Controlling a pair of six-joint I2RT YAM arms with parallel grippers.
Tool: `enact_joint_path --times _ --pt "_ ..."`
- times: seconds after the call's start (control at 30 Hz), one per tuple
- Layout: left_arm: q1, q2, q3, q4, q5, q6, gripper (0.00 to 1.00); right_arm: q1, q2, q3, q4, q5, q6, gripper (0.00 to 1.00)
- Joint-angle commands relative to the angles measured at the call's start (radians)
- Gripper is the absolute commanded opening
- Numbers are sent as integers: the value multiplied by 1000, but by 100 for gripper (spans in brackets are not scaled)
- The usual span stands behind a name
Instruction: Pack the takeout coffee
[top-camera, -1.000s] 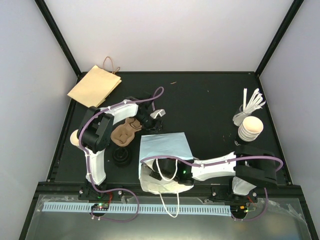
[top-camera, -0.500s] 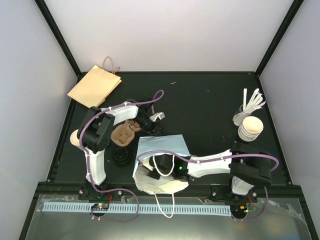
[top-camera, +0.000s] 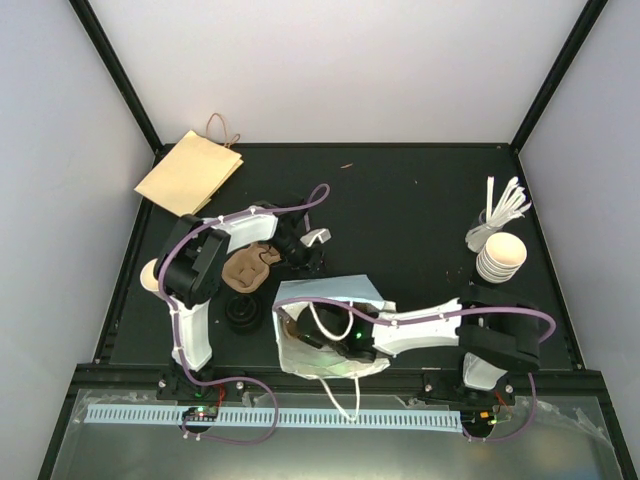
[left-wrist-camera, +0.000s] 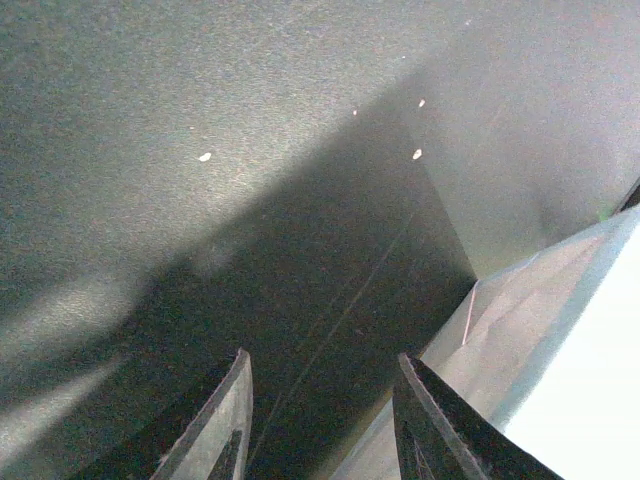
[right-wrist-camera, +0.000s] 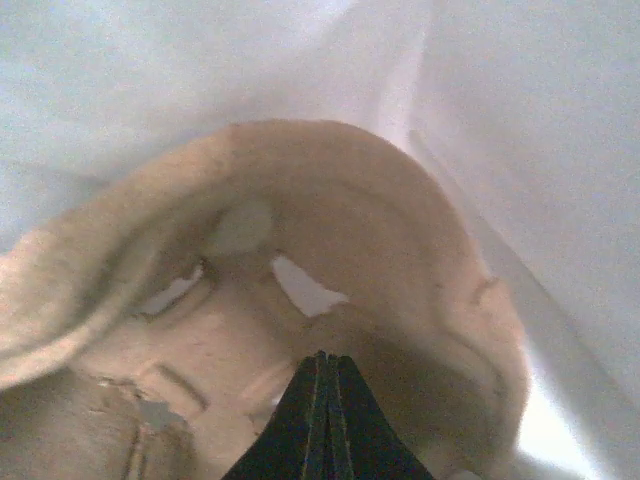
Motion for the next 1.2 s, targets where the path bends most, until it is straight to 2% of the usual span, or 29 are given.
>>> enact_joint_path --times 0.0,0.13,0.27,0.57,0.73,0.87,1.0,1.17 --pt "-12 -51 -1 -7 20 -4 40 27 -99 -44 50 138 -7 1" --pt "-13 -55 4 -7 19 -8 40 75 -125 -72 111 157 -45 1" --pt "-13 -72 6 -5 17 -12 40 79 -113 -34 75 217 -30 1" --pt "-13 -106 39 -25 12 -14 40 89 -211 -11 41 252 -66 1" --pt "-13 -111 25 -14 17 -18 39 91 -248 -43 76 34 -83 1" --pt "-16 -119 0 2 21 -23 39 89 -198 -28 70 -119 -87 1" --pt "-21 -122 -21 13 21 -24 39 87 -132 5 39 -195 -84 1" --pt "-25 -92 -31 15 27 -15 39 85 -59 42 -15 -217 -98 1"
